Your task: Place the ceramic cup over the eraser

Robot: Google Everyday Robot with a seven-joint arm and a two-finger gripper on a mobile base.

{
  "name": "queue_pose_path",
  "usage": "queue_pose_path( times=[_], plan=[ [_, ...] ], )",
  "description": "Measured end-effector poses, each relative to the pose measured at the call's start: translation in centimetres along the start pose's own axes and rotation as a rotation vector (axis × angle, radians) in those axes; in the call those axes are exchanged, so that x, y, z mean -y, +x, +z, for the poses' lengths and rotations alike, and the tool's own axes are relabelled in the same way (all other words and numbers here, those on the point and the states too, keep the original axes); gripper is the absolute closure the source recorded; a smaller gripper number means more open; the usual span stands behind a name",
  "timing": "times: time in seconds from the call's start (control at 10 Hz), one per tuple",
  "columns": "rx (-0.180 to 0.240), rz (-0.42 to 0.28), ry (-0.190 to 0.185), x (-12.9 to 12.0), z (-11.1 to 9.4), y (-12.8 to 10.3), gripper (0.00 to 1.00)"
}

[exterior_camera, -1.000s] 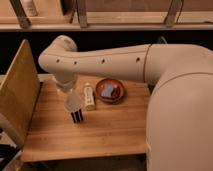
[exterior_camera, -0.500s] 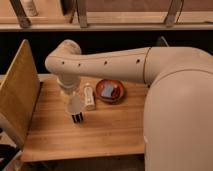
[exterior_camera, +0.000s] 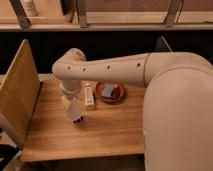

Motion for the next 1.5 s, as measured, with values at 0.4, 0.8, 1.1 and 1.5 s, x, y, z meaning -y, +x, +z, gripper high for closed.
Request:
queue_pose_path(
  times=[0.4, 0.8, 1.1, 1.5],
  plan=[
    [0.017, 0.008, -0.046, -0.5, 2.5, 0.7, 1.0],
    [-0.017, -0.016, 0.011, 1.1, 3.4, 1.4, 1.0],
    [-0.025, -0.013, 0.035, 1.7, 3.5, 1.1, 1.0],
    [-0.041, -0.006, 0.044, 1.7, 3.5, 1.5, 0.98]
  ],
)
